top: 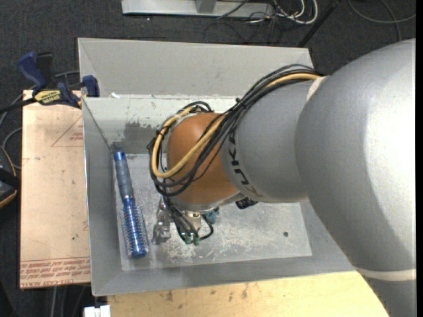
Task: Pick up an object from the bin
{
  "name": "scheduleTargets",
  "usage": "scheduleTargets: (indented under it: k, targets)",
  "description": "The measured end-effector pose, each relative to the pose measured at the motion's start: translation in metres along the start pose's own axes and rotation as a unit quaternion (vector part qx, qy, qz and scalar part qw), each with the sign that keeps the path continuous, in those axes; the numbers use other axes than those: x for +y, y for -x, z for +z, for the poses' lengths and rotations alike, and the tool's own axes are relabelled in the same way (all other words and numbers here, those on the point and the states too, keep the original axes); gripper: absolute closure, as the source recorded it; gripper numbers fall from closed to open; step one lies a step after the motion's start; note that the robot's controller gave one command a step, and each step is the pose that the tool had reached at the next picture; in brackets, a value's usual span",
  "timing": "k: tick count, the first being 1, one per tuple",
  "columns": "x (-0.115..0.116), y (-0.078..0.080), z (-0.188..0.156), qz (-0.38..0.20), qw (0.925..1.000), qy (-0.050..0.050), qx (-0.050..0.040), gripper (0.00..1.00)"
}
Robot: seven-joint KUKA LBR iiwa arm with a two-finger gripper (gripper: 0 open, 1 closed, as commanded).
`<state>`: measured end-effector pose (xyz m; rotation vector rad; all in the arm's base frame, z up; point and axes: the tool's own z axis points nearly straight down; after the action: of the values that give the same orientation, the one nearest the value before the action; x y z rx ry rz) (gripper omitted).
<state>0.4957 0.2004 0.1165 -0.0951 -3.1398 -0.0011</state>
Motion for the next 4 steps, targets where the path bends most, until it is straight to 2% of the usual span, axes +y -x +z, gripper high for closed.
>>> scheduleTargets:
  k: [1, 2, 3, 4]
  targets:
    - [0.04, 0.011, 0.043, -0.1, 0.995, -0.006, 0.0021, 0.0]
    - [0.052, 0.01, -0.079, -0.294, 0.9557, 0.001, -0.0042, 0.0]
    - [0.033, 0.03, -0.064, -0.396, 0.9182, 0.0, -0.001, 0.0]
    - [-0.044, 0.04, 0.04, -0.552, 0.8338, 0.001, -0.0037, 0.0]
